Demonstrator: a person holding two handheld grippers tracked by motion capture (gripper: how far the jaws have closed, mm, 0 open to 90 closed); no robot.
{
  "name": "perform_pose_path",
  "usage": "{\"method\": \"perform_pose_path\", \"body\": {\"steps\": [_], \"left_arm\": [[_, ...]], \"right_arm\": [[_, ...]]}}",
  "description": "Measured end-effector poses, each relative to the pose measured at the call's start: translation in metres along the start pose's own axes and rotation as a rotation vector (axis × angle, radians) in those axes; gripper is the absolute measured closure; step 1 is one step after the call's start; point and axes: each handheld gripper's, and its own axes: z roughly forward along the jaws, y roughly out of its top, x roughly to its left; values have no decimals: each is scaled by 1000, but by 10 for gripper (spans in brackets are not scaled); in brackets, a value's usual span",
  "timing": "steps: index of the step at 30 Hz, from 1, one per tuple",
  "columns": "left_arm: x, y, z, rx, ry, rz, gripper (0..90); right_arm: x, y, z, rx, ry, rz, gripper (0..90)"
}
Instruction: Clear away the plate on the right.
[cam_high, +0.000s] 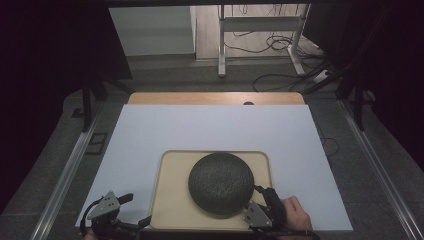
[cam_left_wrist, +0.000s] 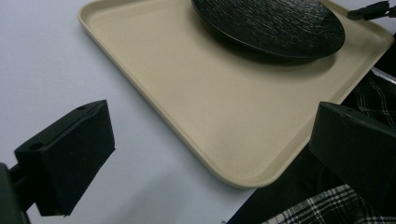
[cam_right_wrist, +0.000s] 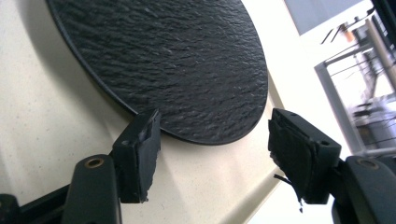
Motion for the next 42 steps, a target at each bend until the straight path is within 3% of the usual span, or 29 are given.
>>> {"method": "perform_pose_path", "body": {"steps": [9,22,42], "left_arm": [[0,0,0,1,-3,0,0],[0,0,0,1,-5,-1,0],[1,0,0,1,-8,-3,0]], "right_arm": [[-12,-7,-2,-10,38,142,286],[-23,-19,-3,-19,64,259,223],[-40,-51,-9,-60,138,490,72]]}}
